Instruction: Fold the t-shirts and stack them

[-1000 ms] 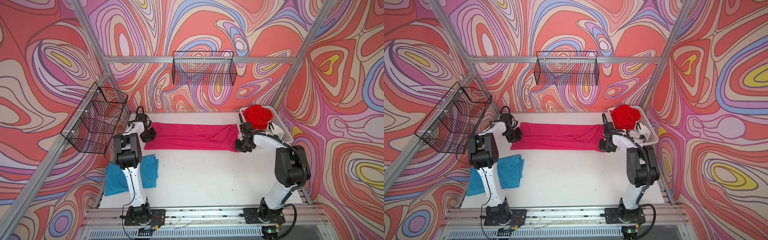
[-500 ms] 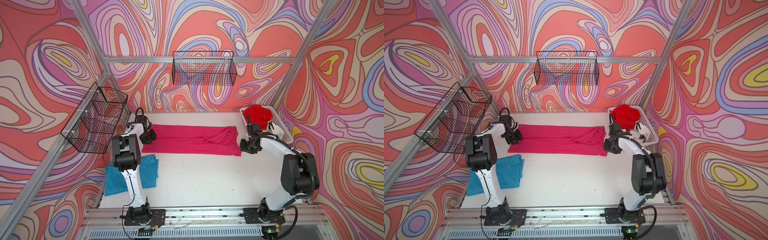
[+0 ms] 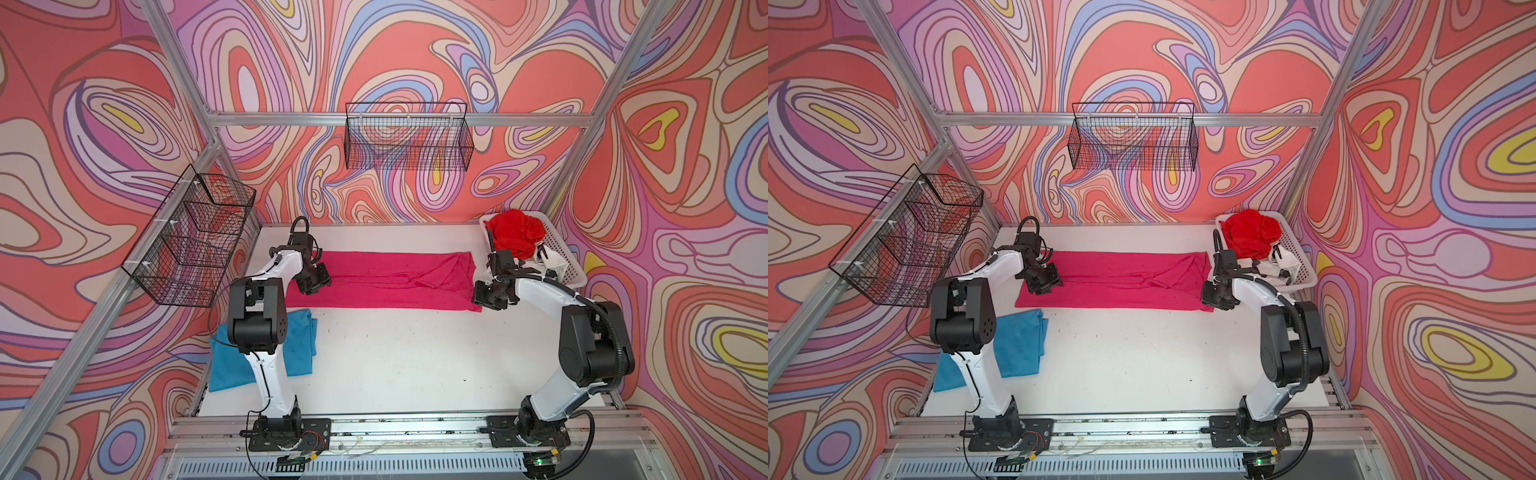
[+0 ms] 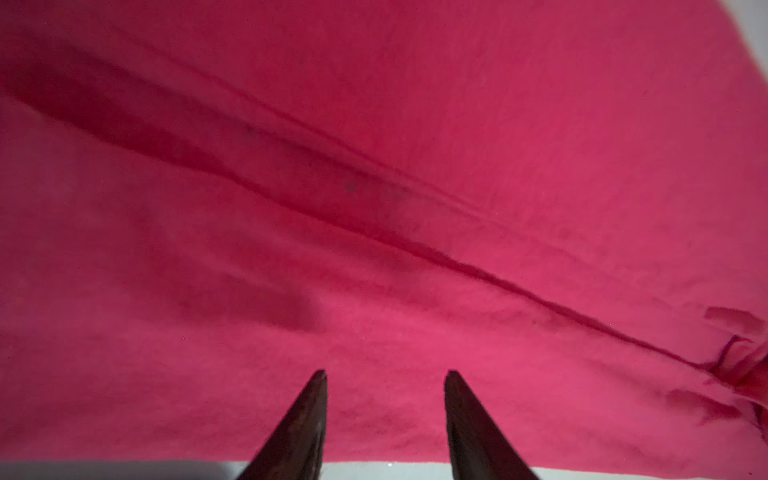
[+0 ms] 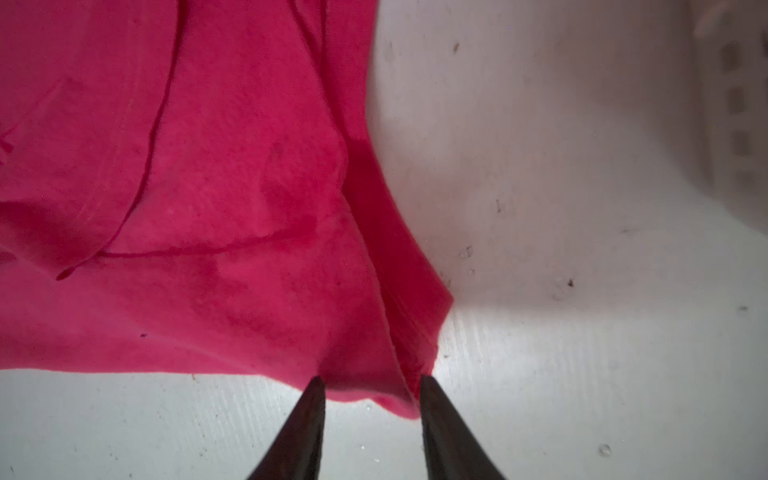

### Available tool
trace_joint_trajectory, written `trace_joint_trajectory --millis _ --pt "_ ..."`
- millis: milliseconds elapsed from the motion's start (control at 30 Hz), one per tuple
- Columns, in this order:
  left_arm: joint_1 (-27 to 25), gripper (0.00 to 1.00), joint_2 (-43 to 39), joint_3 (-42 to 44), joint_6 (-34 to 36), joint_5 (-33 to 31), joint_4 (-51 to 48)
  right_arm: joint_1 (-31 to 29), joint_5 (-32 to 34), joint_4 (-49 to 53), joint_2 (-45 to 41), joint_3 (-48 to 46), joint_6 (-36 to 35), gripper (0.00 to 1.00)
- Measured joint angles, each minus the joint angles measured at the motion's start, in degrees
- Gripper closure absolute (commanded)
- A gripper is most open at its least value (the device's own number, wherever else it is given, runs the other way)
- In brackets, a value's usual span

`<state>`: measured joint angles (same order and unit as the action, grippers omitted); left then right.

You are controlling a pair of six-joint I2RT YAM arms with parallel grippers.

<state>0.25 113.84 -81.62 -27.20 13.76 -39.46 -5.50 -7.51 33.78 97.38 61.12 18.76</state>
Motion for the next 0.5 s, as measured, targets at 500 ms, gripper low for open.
trace_joint_trajectory --millis 500 --pt "3.4 0.71 5.0 -4.5 0.2 -2.3 -3.3 0.8 -4.2 2.5 -0.4 -0.3 0.1 0.57"
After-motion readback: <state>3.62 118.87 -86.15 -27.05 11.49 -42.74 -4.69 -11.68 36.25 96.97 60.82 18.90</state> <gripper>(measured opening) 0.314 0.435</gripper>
